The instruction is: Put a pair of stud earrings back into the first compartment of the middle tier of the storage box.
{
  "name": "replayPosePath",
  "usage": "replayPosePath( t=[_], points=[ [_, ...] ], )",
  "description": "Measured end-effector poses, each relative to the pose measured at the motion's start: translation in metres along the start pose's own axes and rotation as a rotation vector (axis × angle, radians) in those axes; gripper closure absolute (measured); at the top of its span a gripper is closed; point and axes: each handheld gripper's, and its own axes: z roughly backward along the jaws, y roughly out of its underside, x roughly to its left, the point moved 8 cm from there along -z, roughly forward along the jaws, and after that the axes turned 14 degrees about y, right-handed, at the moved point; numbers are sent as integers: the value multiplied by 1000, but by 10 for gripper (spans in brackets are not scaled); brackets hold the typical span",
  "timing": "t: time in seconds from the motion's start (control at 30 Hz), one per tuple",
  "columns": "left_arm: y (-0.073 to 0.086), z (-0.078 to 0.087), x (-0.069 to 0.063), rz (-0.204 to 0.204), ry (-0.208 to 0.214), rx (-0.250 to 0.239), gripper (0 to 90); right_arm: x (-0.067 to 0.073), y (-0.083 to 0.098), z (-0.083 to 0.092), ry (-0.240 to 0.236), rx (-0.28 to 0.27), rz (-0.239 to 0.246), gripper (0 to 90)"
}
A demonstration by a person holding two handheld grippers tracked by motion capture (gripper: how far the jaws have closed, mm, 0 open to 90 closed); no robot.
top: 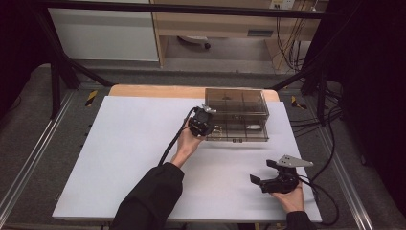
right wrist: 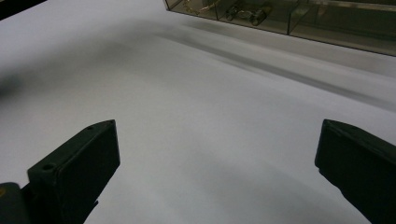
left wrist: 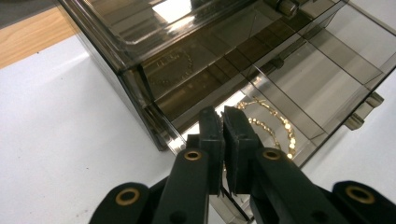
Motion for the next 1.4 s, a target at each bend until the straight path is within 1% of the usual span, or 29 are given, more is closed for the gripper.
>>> replayPosePath(
  t=[0.2,0.27,0.33,0.43,0.47,0.53,0.63,0.7,0.8,0.87,0.97,1.07,1.17,1.3,1.4],
  points=[
    [2,-2,-1,1,12,8,852,0,0,0,0,0,2,5],
    [2,-1,-1,0,18,1,848,0,0,0,1,0,1,5],
    [2,1,-2,1,25,-9,822,0,0,0,-1,1,-2,5],
    [3,8,-3,8,44,-23,758,0,0,0,0,1,-3,5],
    [3,11,-3,6,44,-31,731,0,0,0,0,1,-1,5],
    [4,17,-6,17,68,-46,673,0,0,0,0,0,1,5],
    [7,29,-7,1,73,-73,593,0,0,0,1,1,1,5],
    [10,38,-8,-9,90,-79,537,0,0,0,1,0,0,5],
    [15,50,-9,-25,90,-103,469,0,0,0,2,1,0,5],
    [22,57,-7,-28,101,-95,403,0,0,0,2,1,-1,5],
    [30,68,-3,-36,83,-111,339,0,0,0,3,3,-4,5],
    [41,78,3,-31,82,-114,275,0,0,0,3,4,-4,5],
    [54,86,8,-33,67,-106,231,0,1,-1,3,8,-2,5],
    [73,96,13,-16,65,-107,193,0,1,-1,5,10,-4,5],
    [88,104,18,-27,54,-92,173,0,1,-1,4,11,-2,5]
  ],
)
